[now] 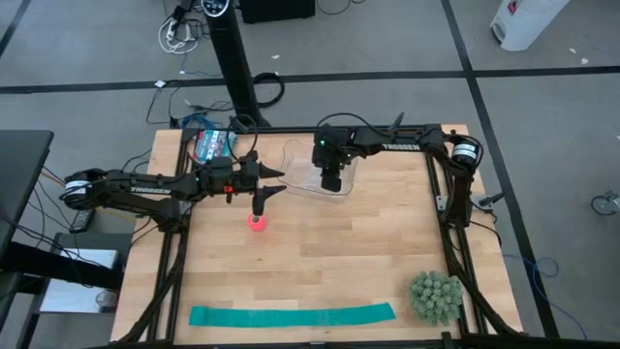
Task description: Roll bandage
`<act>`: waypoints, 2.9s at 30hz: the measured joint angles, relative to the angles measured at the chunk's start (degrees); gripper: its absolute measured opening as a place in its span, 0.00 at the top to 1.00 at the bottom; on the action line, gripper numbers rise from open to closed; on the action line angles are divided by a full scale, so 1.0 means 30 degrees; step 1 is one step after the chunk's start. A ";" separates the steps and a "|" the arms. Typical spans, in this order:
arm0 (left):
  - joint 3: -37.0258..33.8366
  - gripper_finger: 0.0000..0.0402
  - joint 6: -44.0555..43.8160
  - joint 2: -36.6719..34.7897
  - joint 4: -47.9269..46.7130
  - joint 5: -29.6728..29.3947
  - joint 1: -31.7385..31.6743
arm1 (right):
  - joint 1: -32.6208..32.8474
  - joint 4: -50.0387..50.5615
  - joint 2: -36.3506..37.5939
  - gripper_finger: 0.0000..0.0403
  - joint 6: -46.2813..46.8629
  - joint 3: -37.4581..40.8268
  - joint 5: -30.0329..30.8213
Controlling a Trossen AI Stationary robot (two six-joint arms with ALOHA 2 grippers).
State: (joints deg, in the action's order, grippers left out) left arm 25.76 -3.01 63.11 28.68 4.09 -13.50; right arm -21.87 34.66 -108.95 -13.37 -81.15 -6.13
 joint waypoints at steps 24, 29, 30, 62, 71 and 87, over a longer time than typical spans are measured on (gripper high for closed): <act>0.0000 0.48 0.0347 -0.0007 0.0068 -0.0172 -0.0007 | 0.0503 0.1031 -0.1913 0.98 -0.3515 -0.0863 0.2044; 0.0000 0.48 0.0321 -0.0007 -0.0026 -0.0206 -0.0007 | 0.0617 0.2556 -0.1604 1.00 -0.4011 -0.2280 0.2041; 0.0000 0.48 0.0312 -0.0007 -0.0064 -0.0202 -0.0007 | 0.0666 0.2697 -0.1496 1.00 -0.4359 -0.2583 0.2012; 0.0000 0.48 -0.0073 -0.0002 -0.0100 0.0017 0.0015 | 0.0564 0.2193 -0.4427 0.67 -0.2529 -0.3614 0.0091; 0.0000 0.48 -0.0051 -0.0006 0.0046 0.0017 0.0015 | 0.0372 0.2613 -0.4171 1.00 -0.2461 -0.3832 0.0376; 0.0000 0.48 -0.0149 -0.0004 0.0010 0.0073 0.0015 | 0.1573 0.5998 0.0215 1.00 -0.1830 -0.5936 0.1234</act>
State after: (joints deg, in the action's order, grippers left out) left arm 25.76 -3.45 63.10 28.71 4.31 -13.45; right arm -17.15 52.65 -108.31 -18.86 -98.96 -2.43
